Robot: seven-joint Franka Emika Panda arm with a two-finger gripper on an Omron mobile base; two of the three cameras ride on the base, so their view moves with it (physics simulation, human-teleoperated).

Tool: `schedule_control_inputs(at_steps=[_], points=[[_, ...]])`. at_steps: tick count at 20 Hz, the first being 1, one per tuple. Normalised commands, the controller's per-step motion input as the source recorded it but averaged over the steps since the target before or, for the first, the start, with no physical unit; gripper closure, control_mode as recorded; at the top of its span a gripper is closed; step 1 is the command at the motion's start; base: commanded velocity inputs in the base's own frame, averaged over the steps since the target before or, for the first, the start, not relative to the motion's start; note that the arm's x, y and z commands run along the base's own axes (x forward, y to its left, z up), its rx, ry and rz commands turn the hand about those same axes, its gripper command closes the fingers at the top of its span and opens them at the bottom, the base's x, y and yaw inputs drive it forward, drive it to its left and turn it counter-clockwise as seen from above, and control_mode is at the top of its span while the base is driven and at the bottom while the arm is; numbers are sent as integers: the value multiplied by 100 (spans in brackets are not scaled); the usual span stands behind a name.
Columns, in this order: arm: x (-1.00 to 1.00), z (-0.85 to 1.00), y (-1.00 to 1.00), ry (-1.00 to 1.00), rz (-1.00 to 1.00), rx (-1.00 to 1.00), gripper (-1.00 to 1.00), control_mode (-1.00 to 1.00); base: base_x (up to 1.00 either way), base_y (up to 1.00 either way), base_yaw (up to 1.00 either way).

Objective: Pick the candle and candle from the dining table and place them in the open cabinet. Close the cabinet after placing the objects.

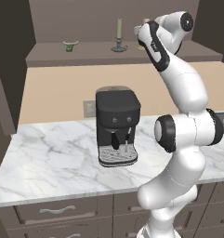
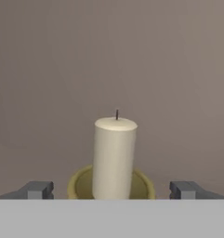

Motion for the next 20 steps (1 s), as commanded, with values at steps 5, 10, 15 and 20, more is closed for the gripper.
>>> schedule_control_inputs(at_steps=[5, 10, 15, 20], points=[[-24, -4, 0, -7, -6, 0, -100, -100, 0, 0, 0], [-25, 0, -3, -2, -10, 0, -100, -100, 0, 0, 0], [-29, 2, -6, 0, -13, 4, -100, -100, 0, 0, 0], [-37, 3, -1, 0, -10, 0, -100, -100, 0, 0, 0]])
